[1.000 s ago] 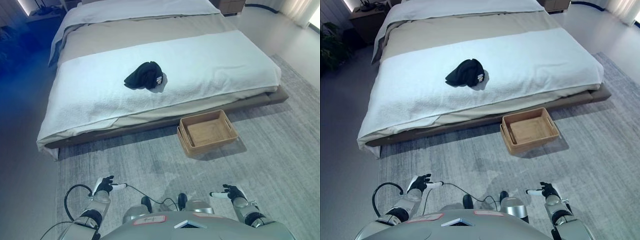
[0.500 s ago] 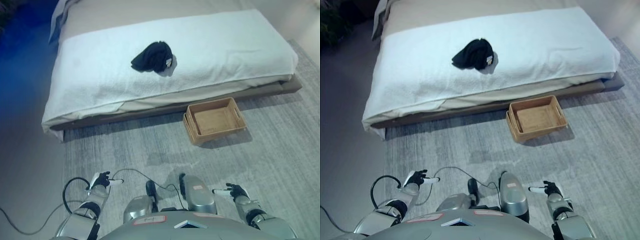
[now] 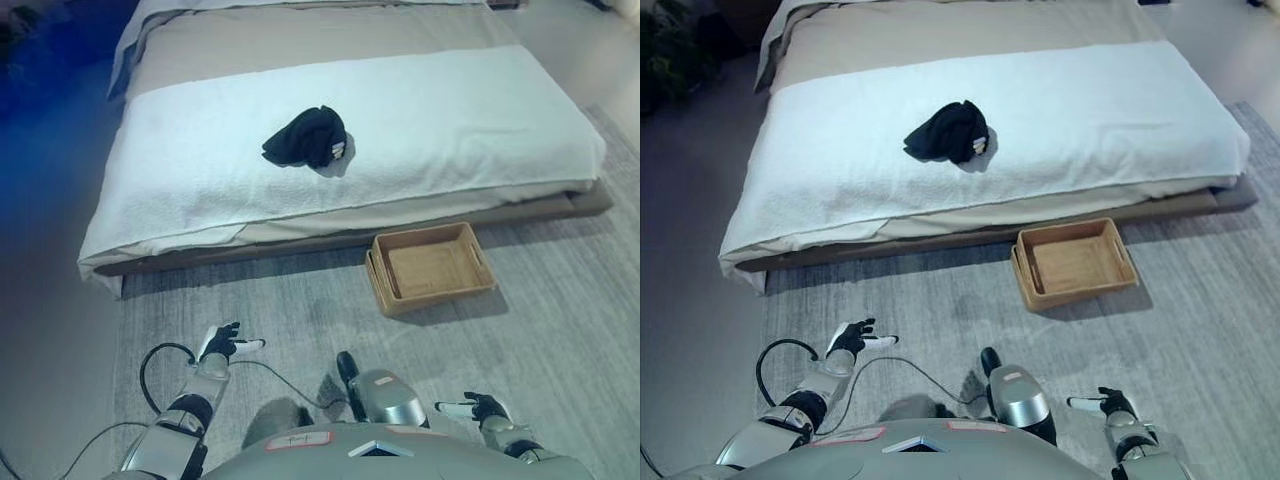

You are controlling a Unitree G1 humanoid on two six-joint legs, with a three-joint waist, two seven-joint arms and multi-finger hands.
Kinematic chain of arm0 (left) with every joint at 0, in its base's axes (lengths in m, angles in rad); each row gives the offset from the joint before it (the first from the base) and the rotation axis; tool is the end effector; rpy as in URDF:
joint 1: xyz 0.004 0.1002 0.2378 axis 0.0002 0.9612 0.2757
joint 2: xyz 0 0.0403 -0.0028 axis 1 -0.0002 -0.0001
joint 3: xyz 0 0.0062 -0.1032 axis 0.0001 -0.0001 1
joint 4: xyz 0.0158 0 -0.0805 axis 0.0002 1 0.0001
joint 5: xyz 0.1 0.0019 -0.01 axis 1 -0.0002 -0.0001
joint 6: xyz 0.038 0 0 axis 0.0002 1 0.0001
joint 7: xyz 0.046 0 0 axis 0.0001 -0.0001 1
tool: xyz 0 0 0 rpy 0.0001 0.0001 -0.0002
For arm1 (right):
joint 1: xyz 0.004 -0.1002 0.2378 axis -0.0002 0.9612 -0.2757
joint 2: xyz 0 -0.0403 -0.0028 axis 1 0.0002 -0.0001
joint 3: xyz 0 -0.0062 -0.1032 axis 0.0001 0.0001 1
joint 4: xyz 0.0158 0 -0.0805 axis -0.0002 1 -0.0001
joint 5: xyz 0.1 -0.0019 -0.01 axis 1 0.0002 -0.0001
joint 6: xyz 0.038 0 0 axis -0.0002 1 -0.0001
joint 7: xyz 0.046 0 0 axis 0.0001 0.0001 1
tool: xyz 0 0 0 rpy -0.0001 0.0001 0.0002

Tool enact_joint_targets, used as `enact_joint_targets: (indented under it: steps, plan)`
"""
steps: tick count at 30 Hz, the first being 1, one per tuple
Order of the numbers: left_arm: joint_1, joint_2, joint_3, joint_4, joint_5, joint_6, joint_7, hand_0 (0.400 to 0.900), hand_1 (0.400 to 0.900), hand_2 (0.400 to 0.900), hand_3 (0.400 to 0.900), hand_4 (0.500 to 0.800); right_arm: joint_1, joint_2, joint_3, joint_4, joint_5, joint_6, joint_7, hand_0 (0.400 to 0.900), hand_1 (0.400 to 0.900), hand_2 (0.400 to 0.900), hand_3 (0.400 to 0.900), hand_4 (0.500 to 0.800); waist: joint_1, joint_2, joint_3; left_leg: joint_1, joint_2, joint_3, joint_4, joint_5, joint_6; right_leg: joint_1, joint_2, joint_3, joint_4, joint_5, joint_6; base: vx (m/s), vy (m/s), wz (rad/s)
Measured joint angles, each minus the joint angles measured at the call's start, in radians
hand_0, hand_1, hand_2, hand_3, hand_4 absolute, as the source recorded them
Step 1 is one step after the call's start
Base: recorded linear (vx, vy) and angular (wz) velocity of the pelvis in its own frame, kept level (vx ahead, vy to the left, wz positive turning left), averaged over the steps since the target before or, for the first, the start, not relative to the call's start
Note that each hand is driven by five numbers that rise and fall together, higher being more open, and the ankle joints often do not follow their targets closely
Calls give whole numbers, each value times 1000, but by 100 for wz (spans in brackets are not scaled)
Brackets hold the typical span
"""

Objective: Put the clothes on the bed into the basket.

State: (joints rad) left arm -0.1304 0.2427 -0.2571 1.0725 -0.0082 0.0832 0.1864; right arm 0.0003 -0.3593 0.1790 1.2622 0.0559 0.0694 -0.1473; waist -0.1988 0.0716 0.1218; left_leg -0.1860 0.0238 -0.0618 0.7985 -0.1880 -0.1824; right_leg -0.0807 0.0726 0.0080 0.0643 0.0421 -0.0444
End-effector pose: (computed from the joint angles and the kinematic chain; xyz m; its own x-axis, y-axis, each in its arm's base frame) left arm 0.1397 0.2062 -0.0960 0.5426 0.2746 -0.7938 0.1526 0.8971 0.4147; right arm 0.0624 -0.2657 -0.1057 0.2481 -0.4325 -0.8668 -0.0902 0.8806 -0.4652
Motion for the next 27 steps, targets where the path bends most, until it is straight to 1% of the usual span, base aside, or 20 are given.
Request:
enact_joint_targets:
  steps: [1, 2, 3, 4, 5, 6, 8, 10, 13, 15, 16, 17, 18, 19, 20, 21, 22, 23, 25, 27]
  plan:
    - [-6, -10, -5, 0, 0, 1, 0, 900, 900, 900, 900, 800, -12, -8, 2, 0, 10, 0, 1, 900, 900, 900, 900, 800, 15, 3, 7, -3, -2, -9, 36, 51, -13, 29, -1, -1, -11, -4, -7, 374, -192, -10]
    - [-8, -12, -12, -3, -6, 0, 0, 900, 900, 900, 900, 800, -28, -8, 5, 1, 12, 1, 0, 900, 900, 900, 900, 800, 22, -8, 14, 3, -11, 15, 53, 92, -6, 56, -16, 0, -25, -3, -17, 398, -148, -16]
    - [0, -10, -17, -9, -8, -1, 0, 900, 900, 900, 900, 800, -46, -7, 8, -1, 12, -1, -1, 900, 900, 900, 900, 800, 26, -20, 25, -6, -10, 23, 87, 131, 19, 86, -28, 4, -41, -19, -49, 430, -109, -14]
    - [-5, -7, -18, -21, -8, -7, 0, 900, 900, 900, 900, 800, -63, -6, 12, -4, 13, -1, -1, 900, 900, 900, 900, 800, 52, -37, 39, -13, -14, 40, 92, 131, 42, 117, -43, 18, -58, -34, -82, 401, -76, -3]
    - [-2, -1, -18, -27, -8, -15, 0, 900, 900, 900, 900, 800, -76, -1, 12, -10, 13, -3, -1, 900, 900, 900, 900, 800, 69, -56, 49, -17, -7, 67, 43, 113, 72, 133, -56, 25, -73, -39, -95, 404, -11, 1]
    - [-3, 5, -18, -28, -8, -16, 1, 900, 900, 900, 900, 800, -82, 0, 13, -20, 13, -11, -1, 900, 900, 900, 900, 800, 80, -75, 61, -17, 11, 106, -65, 98, 102, 155, -75, 28, -88, -39, -96, 445, 59, -3]
    - [6, 10, -8, -26, -8, -7, 1, 900, 900, 900, 900, 800, -100, -4, 12, -47, 13, -24, -2, 900, 900, 900, 900, 800, 95, -81, 71, -29, 54, 138, -359, 114, 105, 189, -83, 8, -123, -48, -87, 552, 144, -23]
    - [24, 25, 5, -20, -8, -5, 1, 900, 900, 900, 900, 800, -117, -3, 13, -46, 12, -31, -1, 900, 900, 900, 900, 800, 96, -69, 79, 4, 84, 131, -764, 209, 83, 223, -62, 7, -151, -53, -78, 473, 150, -33]
    - [60, 34, 10, -8, -9, 5, 1, 900, 900, 900, 900, 800, -124, -7, 11, -43, 11, -39, -1, 900, 900, 900, 900, 800, 96, -44, 91, -21, 120, 130, -890, 261, 62, 272, -38, 41, -149, -94, -53, 757, 268, -102]
    - [91, 32, 10, 1, -9, 4, 0, 900, 900, 900, 900, 800, -123, -11, 10, -39, 9, -38, 0, 900, 900, 900, 900, 800, 122, -27, 80, 7, 120, 123, -885, 273, 78, 299, -43, 118, -145, -140, -43, 710, 315, -88]
    - [103, 28, 13, 17, -9, 4, 0, 900, 900, 900, 900, 800, -106, -14, 12, -22, 9, -38, 0, 900, 900, 900, 900, 800, 129, -14, 66, 46, 111, 110, -890, 269, 90, 313, -51, 154, -140, -158, -28, 573, 286, -23]
    - [108, 33, 13, 34, -8, 3, 1, 900, 900, 900, 900, 800, -100, -10, 12, -19, 8, -35, 0, 900, 900, 900, 900, 800, 138, -17, 52, 63, 94, 111, -872, 316, 105, 322, -71, 177, -118, -187, -11, 562, 298, -4]
    - [98, 37, 15, 50, -8, 4, 3, 900, 900, 900, 900, 800, -82, -4, 14, -14, 8, -32, 3, 900, 900, 900, 900, 800, 132, -36, 43, 74, 66, 127, -863, 325, 120, 315, -90, 180, -67, -204, 29, 498, 277, 1]
    - [82, 39, 15, 64, -8, 3, 3, 900, 900, 900, 900, 800, -69, -2, 14, -12, 8, -22, 4, 900, 900, 900, 900, 800, 120, -40, 41, 96, 48, 134, -861, 328, 131, 264, -92, 168, 75, -218, 53, 458, 276, -11]
    - [73, 40, 14, 67, -8, 2, 5, 900, 900, 900, 900, 800, -45, 2, 13, -14, 8, -18, 2, 900, 900, 900, 900, 800, 113, -40, 32, 126, 34, 143, -874, 344, 172, 193, -96, 157, 259, -230, 83, 395, 281, -17]
    - [54, 46, 5, 66, -8, 1, 9, 900, 900, 900, 900, 800, -29, 8, 14, -14, 8, -14, 3, 900, 900, 900, 900, 800, 116, -57, 28, 163, 19, 153, -879, 327, 198, 105, -105, 157, 475, -230, 91, 347, 283, -13]
    - [43, 51, 3, 67, -8, 0, 12, 900, 900, 900, 900, 800, -15, 16, 15, -14, 8, -12, 1, 900, 900, 900, 900, 800, 116, -76, 20, 182, -22, 157, -874, 326, 240, 2, -130, 145, 660, -242, 116, 361, 305, -10]
    - [22, 55, -3, 67, -8, -1, 16, 900, 900, 900, 900, 800, -12, 21, 15, -13, 8, -11, 2, 900, 900, 900, 900, 800, 117, -91, 14, 207, -54, 158, -879, 298, 276, -60, -160, 143, 755, -237, 125, 365, 294, 1]
    - [-22, 53, -7, 66, -8, -1, 20, 900, 900, 900, 900, 800, -26, 22, 14, -19, 8, -11, 3, 900, 900, 900, 900, 800, 116, -80, 28, 255, -76, 151, -878, 274, 313, -137, -195, 87, 814, -239, 117, 417, 241, 17]
    - [-42, 49, -12, 64, -8, -7, 24, 900, 900, 900, 900, 800, -42, 18, 16, -38, 8, -18, 1, 900, 900, 900, 900, 800, 90, -31, 34, 282, -64, 136, -879, 252, 332, -171, -184, 44, 673, -238, 119, 391, 116, 19]
